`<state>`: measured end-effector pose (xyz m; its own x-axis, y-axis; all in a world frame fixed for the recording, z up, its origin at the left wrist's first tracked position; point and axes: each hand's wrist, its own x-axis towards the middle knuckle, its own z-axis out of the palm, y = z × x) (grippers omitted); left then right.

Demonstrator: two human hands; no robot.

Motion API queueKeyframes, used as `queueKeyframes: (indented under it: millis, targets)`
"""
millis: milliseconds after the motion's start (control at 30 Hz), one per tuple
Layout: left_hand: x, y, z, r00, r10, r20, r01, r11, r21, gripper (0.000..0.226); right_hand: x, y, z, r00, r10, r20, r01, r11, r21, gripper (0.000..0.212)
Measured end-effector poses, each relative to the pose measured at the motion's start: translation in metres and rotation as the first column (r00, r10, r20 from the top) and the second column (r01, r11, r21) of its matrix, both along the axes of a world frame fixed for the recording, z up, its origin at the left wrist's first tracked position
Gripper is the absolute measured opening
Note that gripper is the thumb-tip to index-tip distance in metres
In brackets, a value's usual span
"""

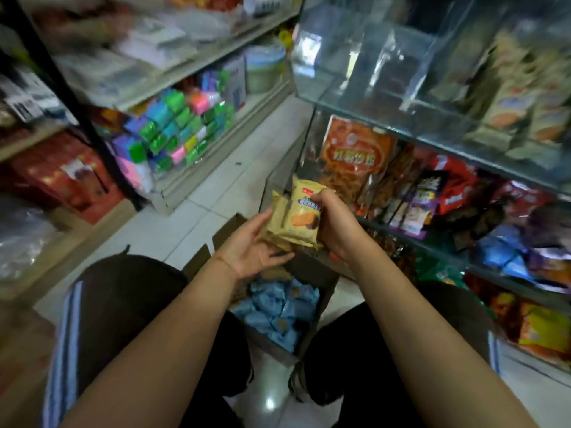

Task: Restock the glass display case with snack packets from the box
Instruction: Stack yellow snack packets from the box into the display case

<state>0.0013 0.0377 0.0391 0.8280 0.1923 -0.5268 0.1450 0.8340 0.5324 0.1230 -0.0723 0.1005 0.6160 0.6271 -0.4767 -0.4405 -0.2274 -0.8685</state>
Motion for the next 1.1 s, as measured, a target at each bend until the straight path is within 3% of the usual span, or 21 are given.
queueKeyframes:
  millis: [100,300,433,533,633,767,833,1033,1100]
  targets:
    - [0.003,-0.018,0.06,0.994,0.034,0.104,-0.039,0.998,0.045,0.045,-0.007,-0.021,0.06,0.997,-0.047,0.06,0.037,0.986,0.162,0.013]
    - [0.017,-0.059,0.169,0.932,-0.032,0.361,-0.036,0.983,0.18,0.034,-0.008,-0.071,0.155,0.944,-0.231,0.237,0.172,0.954,0.244,0.035]
    - [0.023,-0.086,0.224,0.89,-0.132,0.437,0.017,0.966,0.258,0.028,-0.002,-0.105,0.192,0.893,-0.289,0.346,0.185,0.935,0.302,0.027]
    - [0.03,-0.101,0.25,0.891,-0.156,0.426,0.044,0.964,0.261,0.029,0.006,-0.121,0.207,0.778,-0.382,0.499,0.265,0.919,0.291,0.033]
    - [0.043,-0.115,0.267,0.876,-0.181,0.447,0.098,0.974,0.203,0.034,0.021,-0.13,0.215,0.6,-0.479,0.641,0.36,0.877,0.318,0.034]
    - [0.072,-0.137,0.278,0.877,-0.194,0.439,0.114,0.973,0.202,0.046,0.045,-0.144,0.216,0.366,-0.376,0.851,0.43,0.879,0.203,0.03]
    - [0.09,-0.148,0.282,0.893,-0.17,0.416,0.076,0.969,0.233,0.05,0.058,-0.154,0.217,0.287,-0.284,0.915,0.461,0.878,0.128,0.037]
    - [0.147,-0.166,0.293,0.917,-0.151,0.368,0.018,0.94,0.341,0.042,0.091,-0.179,0.223,0.147,-0.025,0.989,0.322,0.946,-0.024,0.049]
    - [0.161,-0.169,0.297,0.921,-0.17,0.35,0.025,0.923,0.383,0.035,0.108,-0.185,0.226,0.169,0.075,0.983,0.296,0.947,-0.124,0.049]
